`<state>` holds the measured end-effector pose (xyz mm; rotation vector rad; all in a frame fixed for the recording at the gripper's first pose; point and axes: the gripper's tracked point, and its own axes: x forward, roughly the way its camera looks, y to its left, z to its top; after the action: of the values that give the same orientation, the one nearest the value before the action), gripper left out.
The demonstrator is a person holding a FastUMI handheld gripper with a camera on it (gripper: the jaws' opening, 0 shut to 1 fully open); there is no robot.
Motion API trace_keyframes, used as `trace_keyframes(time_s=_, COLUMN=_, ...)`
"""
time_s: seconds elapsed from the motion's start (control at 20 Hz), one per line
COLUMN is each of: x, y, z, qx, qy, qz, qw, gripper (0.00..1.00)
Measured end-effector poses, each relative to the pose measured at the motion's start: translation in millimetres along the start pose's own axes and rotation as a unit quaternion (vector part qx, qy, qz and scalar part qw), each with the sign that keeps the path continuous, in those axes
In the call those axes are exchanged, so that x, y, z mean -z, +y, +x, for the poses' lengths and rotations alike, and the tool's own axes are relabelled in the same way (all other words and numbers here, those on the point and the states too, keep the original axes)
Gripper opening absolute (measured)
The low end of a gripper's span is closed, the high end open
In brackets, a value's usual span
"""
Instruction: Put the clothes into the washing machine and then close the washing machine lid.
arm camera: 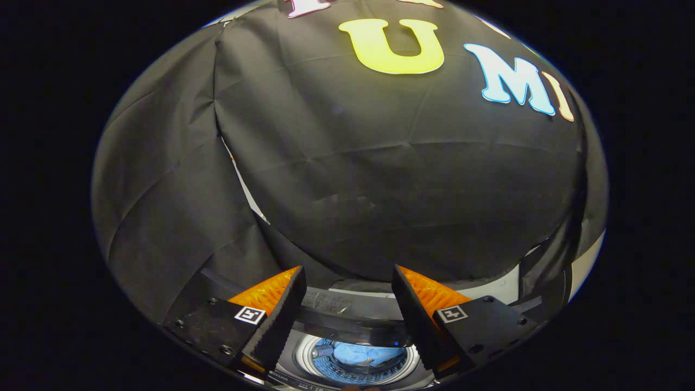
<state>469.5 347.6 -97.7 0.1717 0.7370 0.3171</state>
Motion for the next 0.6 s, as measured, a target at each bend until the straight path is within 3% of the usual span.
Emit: trace_keyframes(time_s=0.6, x=25, y=11, z=-31, qx=0.01, qy=-0.053, qz=-0.015, qw=0.998, gripper=0.99)
